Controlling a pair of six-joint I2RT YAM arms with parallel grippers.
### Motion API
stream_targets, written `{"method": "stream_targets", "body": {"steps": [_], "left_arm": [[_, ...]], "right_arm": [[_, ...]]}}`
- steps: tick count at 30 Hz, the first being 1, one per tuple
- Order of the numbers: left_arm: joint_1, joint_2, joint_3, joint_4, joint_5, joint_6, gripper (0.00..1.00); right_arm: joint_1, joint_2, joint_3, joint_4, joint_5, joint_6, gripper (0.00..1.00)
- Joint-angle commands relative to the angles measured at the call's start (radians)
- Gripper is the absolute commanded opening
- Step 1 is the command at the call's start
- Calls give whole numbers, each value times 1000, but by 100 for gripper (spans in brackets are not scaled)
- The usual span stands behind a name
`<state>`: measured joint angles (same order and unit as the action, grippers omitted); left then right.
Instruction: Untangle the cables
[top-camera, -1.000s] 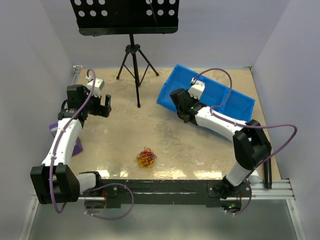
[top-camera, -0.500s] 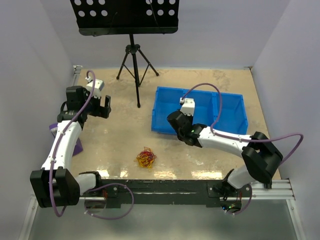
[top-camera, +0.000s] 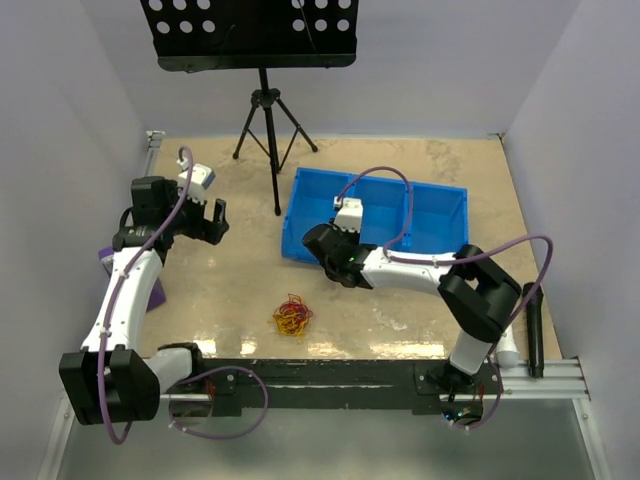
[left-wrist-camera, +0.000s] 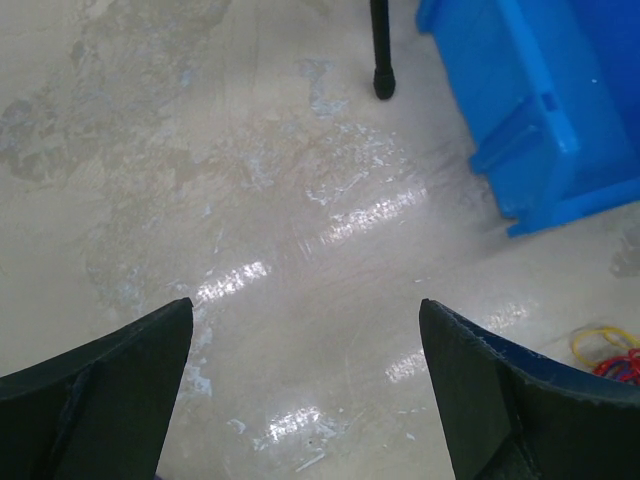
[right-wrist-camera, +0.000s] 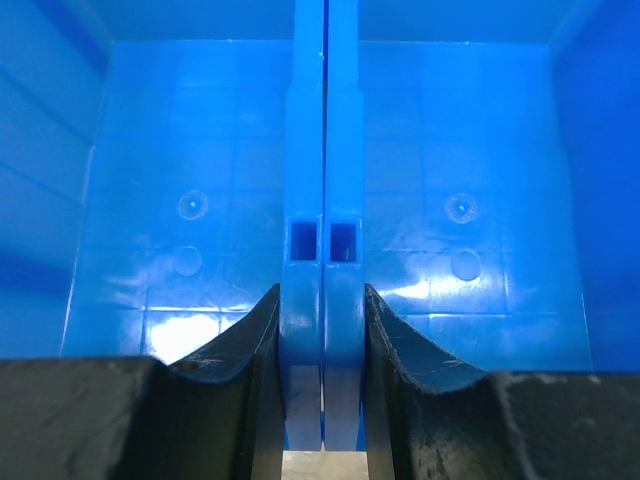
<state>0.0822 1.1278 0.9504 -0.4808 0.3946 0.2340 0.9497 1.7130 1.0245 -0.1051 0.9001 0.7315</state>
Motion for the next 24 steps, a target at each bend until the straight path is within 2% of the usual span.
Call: {"method": "stream_targets", "body": {"steps": [1, 4, 5, 6, 7, 8, 11, 14, 16, 20, 24], "left_arm": [[-27, -20, 1, -70, 105, 86, 100], [-48, -22, -15, -125, 159, 157, 100], [-61, -25, -21, -146, 176, 181, 100], [-71, -28, -30, -171, 196, 215, 100], [-73, -29, -41, -188, 211, 240, 100], [-105, -34, -54, -209, 226, 267, 100], [-151, -49, -91, -249, 285, 339, 100], [-218, -88, -108, -240, 325, 349, 100], [-307, -92, -108, -228, 297, 338, 100], [-467, -39, -101, -217, 276, 295, 100], [-567, 38, -133, -161, 253, 249, 100]], "right_arm": [[43, 45, 100, -44, 45, 149, 0], [55, 30, 82, -19, 46, 126, 0], [57, 13, 65, -2, 48, 111, 3], [58, -7, 48, 17, 45, 92, 14], [58, -32, 24, 33, 43, 71, 33], [58, -73, 0, 48, 36, 56, 47], [61, -197, -79, 99, -6, 31, 62], [70, -338, -168, 149, -67, 16, 65], [78, -418, -211, 165, -113, 13, 66], [90, -521, -271, 124, -171, 49, 65], [110, -584, -331, 71, -185, 92, 65]]}}
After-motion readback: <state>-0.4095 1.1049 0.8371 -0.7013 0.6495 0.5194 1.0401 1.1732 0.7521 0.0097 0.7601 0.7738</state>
